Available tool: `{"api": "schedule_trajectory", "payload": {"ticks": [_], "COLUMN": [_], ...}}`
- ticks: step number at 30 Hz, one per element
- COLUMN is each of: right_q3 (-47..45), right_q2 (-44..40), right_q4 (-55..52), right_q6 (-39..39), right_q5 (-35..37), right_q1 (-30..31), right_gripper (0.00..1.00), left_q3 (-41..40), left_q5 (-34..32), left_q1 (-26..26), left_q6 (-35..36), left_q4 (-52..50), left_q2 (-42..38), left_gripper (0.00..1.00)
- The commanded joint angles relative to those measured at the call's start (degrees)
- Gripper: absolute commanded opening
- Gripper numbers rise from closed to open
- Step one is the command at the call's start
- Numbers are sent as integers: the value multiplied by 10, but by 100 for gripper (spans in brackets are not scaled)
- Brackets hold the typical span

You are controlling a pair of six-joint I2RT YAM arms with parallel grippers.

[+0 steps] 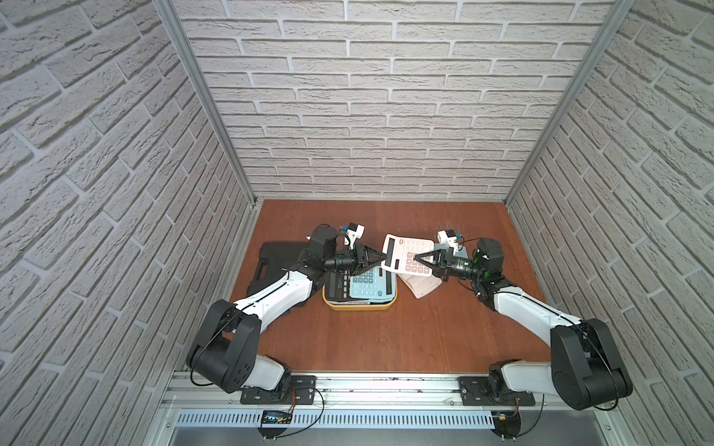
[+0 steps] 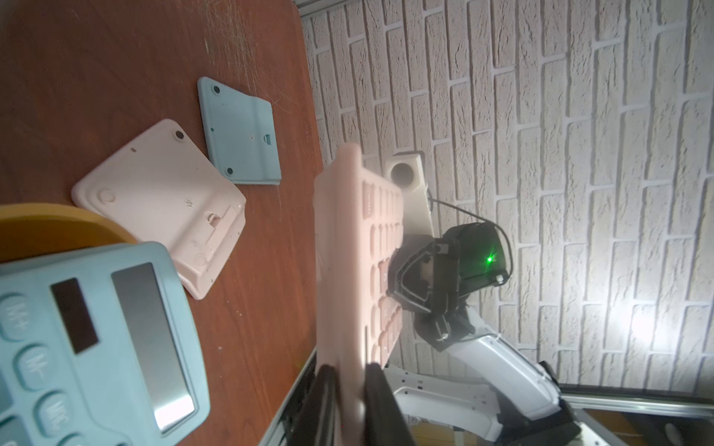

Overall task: Put the calculator in the storage box
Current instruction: Pick up the calculator at the center of the board.

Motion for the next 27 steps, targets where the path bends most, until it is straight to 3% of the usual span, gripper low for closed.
{"api": "schedule_trajectory", "payload": {"ticks": [1, 4, 7, 9, 14, 18, 20, 23, 27], "right_q3": [-1, 6, 18, 27, 39, 42, 45, 58, 95], "right_q2": [0, 0, -6, -12, -24, -23, -24, -32, -58], "right_q4": [54, 20, -45, -96, -154, -177, -191, -249, -420], "right_q6": [-2, -27, -75, -110, -147, -165, -175, -219, -342], "right_q5": [-36, -40, -36, -30, -23, -19, -18, -8, 53], "right_q1": [3, 10, 19, 23, 25, 25, 25, 25, 23], "right_gripper": [3, 3, 3, 3, 3, 4, 15, 39, 65], "left_q3": [2, 3, 12, 20, 23, 27, 30, 25, 11], "left_q5": [17, 17, 18, 14, 11, 12, 13, 20, 35], "left_q1": [0, -1, -3, -6, -7, -3, 6, 32, 90], "left_q6": [-9, -7, 6, 19, 31, 49, 63, 82, 119], "left_q4": [42, 39, 16, -7, -30, -57, -80, -109, -174], "left_q2": [9, 10, 10, 7, -1, -12, -20, -40, -86], "left_gripper": [9, 8, 22, 24, 2, 0, 0, 0, 0]}}
